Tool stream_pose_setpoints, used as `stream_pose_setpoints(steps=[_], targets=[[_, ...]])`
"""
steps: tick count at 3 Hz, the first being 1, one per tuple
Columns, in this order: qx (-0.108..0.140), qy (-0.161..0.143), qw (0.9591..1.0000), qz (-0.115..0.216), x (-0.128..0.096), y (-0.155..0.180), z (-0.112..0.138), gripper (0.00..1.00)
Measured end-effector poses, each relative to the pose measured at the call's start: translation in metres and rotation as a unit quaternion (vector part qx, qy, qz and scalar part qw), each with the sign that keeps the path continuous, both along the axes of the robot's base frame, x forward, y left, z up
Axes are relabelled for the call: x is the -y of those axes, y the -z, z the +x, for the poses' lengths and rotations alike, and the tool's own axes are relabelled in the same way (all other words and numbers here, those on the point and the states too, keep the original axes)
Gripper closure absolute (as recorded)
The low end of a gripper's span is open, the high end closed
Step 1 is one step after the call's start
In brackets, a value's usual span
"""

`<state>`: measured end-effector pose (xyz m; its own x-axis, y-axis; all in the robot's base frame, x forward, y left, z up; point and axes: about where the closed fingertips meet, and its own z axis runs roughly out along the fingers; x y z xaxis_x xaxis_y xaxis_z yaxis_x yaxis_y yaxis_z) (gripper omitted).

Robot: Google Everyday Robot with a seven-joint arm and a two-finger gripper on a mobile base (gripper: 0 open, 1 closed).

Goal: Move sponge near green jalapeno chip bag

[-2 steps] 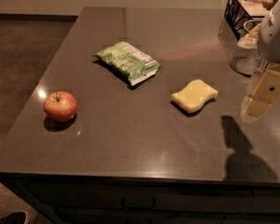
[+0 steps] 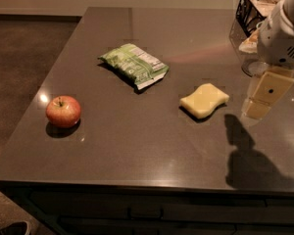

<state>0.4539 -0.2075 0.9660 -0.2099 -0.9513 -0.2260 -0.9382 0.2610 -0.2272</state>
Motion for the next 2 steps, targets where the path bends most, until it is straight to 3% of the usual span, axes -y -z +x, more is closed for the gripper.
stream_pose_setpoints(steps=[2], targets=[[-0.023, -0.016, 0.9996, -0.009, -0.022, 0.044, 0.051, 0.0]])
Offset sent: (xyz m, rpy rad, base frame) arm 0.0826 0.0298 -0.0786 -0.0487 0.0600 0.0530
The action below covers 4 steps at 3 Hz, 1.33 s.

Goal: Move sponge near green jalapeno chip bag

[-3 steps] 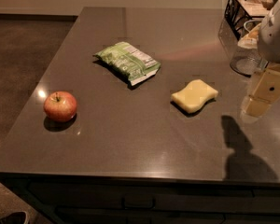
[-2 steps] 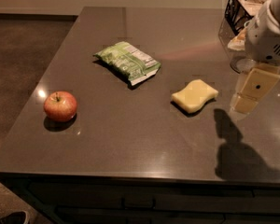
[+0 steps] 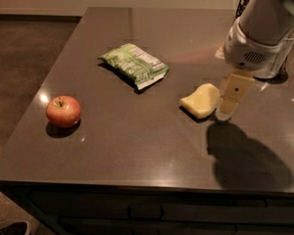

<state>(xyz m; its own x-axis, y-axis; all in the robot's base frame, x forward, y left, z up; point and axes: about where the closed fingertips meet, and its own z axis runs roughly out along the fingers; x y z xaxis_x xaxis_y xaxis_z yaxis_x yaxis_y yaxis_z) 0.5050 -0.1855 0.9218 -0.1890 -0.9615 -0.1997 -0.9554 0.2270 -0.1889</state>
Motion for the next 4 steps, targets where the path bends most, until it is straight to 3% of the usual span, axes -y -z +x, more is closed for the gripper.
stream_pose_setpoints(steps=[3, 4], targets=[[-0.028, -0.031, 0.9974, -0.058, -0.006, 0.064, 0.03, 0.0], [-0.048, -0.041, 0.995, -0.078, -0.007, 0.073, 0.033, 0.17]])
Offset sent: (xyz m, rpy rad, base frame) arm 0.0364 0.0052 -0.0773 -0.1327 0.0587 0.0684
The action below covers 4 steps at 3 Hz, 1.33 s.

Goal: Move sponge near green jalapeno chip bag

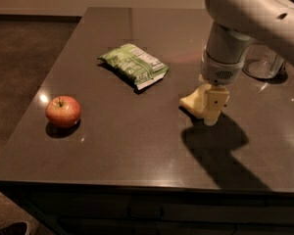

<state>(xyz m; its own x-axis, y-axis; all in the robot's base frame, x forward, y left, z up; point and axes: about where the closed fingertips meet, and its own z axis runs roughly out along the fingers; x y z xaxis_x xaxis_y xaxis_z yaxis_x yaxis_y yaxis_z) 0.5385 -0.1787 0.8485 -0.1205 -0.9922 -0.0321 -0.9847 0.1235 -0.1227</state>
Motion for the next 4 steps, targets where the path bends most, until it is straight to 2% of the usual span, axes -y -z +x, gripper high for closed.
stream_pose_setpoints(steps=[1, 2, 3, 4], targets=[[-0.005, -0.009, 0.9999, -0.012, -0.006, -0.001, 0.004, 0.42], [0.008, -0.022, 0.9996, -0.017, -0.018, -0.014, 0.011, 0.65], [0.033, -0.038, 0.9987, -0.002, -0.04, -0.037, 0.022, 0.88], [0.053, -0.048, 0.9971, 0.027, -0.065, -0.054, 0.037, 1.0]])
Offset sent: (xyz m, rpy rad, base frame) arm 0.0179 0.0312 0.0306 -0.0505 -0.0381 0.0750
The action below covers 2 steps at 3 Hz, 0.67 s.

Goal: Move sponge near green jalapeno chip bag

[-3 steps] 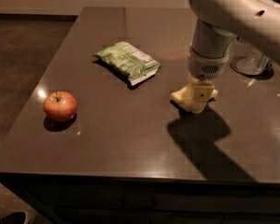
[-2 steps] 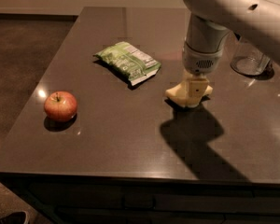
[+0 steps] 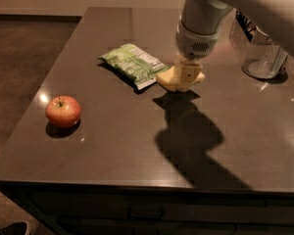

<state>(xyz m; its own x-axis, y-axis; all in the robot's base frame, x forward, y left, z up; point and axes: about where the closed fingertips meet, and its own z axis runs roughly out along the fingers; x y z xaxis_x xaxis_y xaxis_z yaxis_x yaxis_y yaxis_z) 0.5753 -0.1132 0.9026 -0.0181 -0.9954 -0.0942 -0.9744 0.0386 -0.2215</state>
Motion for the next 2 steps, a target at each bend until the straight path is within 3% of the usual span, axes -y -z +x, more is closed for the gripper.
stream_pose_setpoints(steps=[2], targets=[[0.016, -0.006, 0.9995, 0.027, -0.043, -0.003, 0.027, 0.58]])
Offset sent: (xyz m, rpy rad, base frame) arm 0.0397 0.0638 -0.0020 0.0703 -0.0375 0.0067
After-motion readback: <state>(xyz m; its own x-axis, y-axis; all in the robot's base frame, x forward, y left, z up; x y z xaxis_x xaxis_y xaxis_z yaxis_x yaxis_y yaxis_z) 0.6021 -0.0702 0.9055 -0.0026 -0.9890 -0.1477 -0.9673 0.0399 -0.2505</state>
